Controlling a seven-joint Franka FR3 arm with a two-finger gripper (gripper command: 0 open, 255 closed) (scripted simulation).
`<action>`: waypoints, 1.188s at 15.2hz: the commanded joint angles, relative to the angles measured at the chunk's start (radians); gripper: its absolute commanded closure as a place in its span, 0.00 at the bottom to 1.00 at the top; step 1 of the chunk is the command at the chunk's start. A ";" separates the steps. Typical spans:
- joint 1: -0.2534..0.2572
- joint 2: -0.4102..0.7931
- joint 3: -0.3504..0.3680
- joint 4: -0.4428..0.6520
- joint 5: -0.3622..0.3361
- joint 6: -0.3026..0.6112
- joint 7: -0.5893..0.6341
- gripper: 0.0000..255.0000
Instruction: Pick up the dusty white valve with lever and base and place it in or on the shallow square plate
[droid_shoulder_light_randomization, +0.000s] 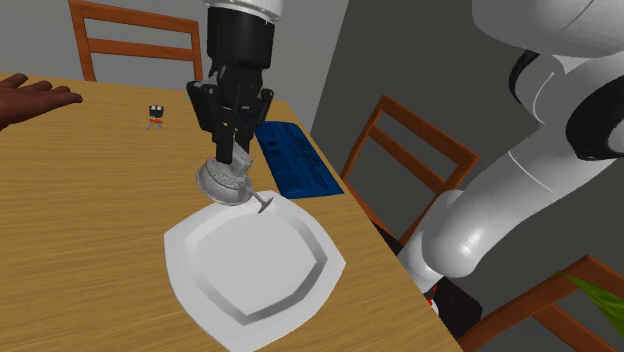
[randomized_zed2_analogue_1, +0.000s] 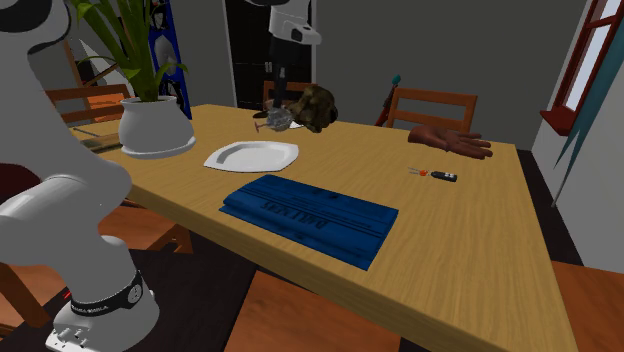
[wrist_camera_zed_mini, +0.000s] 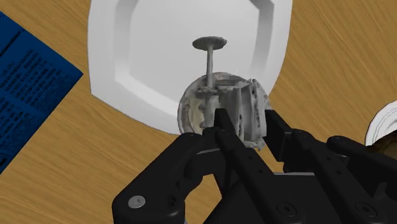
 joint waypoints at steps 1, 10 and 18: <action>0.012 -0.085 -0.005 -0.078 0.041 0.003 -0.003 1.00; 0.051 -0.246 -0.010 -0.260 0.115 0.036 -0.013 1.00; 0.057 -0.258 0.008 -0.372 0.130 0.134 -0.043 1.00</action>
